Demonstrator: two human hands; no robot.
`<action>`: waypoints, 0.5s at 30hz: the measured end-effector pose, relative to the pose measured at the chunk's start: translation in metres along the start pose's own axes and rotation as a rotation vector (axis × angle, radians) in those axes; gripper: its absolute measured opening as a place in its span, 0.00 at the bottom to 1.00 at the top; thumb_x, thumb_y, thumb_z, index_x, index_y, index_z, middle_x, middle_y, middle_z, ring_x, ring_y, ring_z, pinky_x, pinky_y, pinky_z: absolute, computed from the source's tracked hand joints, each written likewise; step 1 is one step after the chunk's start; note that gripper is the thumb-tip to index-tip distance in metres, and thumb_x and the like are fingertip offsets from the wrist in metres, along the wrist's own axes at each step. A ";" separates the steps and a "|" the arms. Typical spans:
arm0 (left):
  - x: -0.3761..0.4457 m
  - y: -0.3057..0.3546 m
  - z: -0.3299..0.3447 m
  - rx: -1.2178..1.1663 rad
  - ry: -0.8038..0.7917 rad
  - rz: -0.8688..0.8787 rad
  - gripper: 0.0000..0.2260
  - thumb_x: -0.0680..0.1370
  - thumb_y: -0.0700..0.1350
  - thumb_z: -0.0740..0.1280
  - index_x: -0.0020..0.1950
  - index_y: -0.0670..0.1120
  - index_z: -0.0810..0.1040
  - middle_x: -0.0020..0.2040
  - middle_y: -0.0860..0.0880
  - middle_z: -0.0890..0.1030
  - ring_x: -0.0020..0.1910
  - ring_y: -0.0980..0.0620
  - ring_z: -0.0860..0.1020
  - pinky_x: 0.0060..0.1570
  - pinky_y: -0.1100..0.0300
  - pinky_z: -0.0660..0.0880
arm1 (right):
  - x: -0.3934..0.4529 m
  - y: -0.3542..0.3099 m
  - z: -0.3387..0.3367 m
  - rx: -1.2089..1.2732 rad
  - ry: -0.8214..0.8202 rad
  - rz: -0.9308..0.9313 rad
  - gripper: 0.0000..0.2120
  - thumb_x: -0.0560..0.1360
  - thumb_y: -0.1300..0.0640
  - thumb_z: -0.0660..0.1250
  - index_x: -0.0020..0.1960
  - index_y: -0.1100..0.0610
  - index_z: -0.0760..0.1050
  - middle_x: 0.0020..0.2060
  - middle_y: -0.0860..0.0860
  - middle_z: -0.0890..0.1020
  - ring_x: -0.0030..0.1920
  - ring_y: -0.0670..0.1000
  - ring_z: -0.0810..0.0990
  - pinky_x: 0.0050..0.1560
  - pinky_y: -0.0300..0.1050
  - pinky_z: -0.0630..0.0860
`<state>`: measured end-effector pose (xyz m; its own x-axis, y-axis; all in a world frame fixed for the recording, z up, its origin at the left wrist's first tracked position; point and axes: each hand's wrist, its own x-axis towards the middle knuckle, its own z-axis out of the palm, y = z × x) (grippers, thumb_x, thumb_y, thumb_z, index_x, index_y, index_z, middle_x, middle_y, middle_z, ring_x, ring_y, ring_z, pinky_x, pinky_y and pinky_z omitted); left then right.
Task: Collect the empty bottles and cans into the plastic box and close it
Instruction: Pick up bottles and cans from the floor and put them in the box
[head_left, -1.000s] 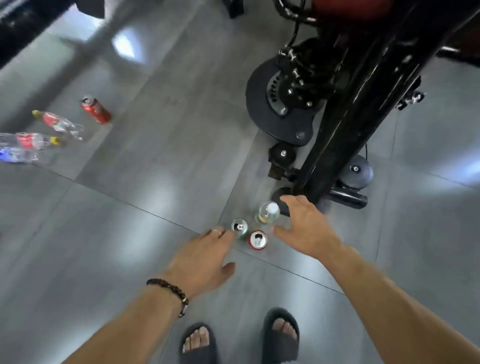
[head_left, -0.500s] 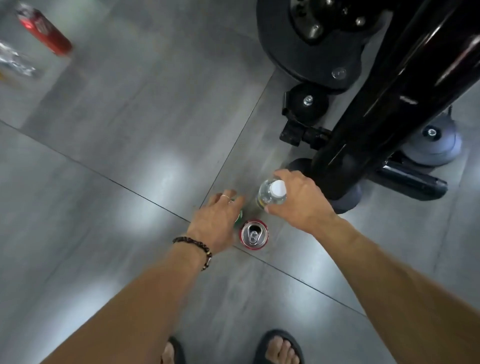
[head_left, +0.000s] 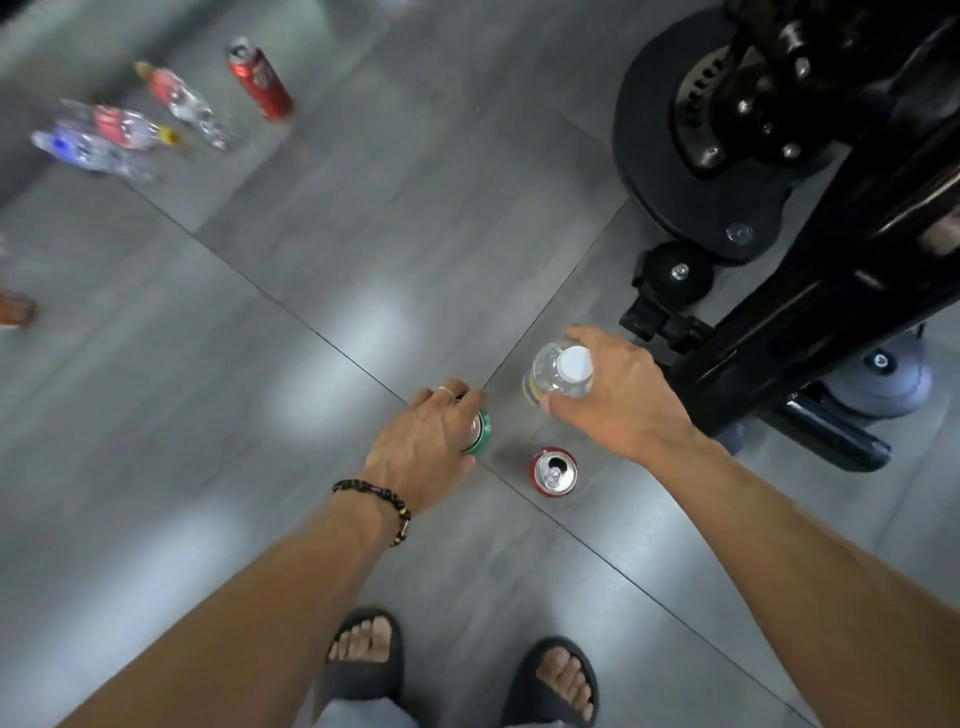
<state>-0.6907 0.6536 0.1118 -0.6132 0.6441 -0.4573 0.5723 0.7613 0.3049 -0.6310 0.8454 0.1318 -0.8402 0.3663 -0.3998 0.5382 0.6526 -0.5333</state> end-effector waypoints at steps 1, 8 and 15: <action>-0.016 -0.003 -0.021 -0.011 0.014 -0.017 0.25 0.72 0.42 0.67 0.68 0.51 0.65 0.66 0.50 0.69 0.59 0.46 0.71 0.49 0.52 0.75 | -0.006 -0.019 -0.010 -0.009 -0.008 -0.022 0.32 0.67 0.50 0.75 0.68 0.52 0.69 0.60 0.54 0.77 0.60 0.55 0.75 0.59 0.45 0.70; -0.149 -0.034 -0.168 -0.098 0.181 -0.146 0.25 0.71 0.43 0.68 0.67 0.52 0.67 0.66 0.52 0.69 0.58 0.46 0.71 0.47 0.52 0.75 | -0.060 -0.185 -0.079 -0.067 -0.083 -0.219 0.30 0.68 0.50 0.74 0.67 0.50 0.68 0.61 0.52 0.76 0.61 0.54 0.74 0.54 0.40 0.66; -0.297 -0.090 -0.266 -0.105 0.329 -0.293 0.24 0.69 0.43 0.67 0.65 0.51 0.69 0.64 0.52 0.71 0.55 0.46 0.73 0.41 0.55 0.74 | -0.127 -0.371 -0.111 -0.139 -0.101 -0.465 0.33 0.66 0.48 0.75 0.68 0.50 0.68 0.62 0.50 0.75 0.61 0.53 0.73 0.53 0.41 0.67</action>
<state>-0.7043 0.4137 0.4426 -0.8912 0.3770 -0.2524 0.3008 0.9075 0.2932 -0.7313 0.6301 0.4629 -0.9752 -0.0461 -0.2167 0.0882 0.8165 -0.5706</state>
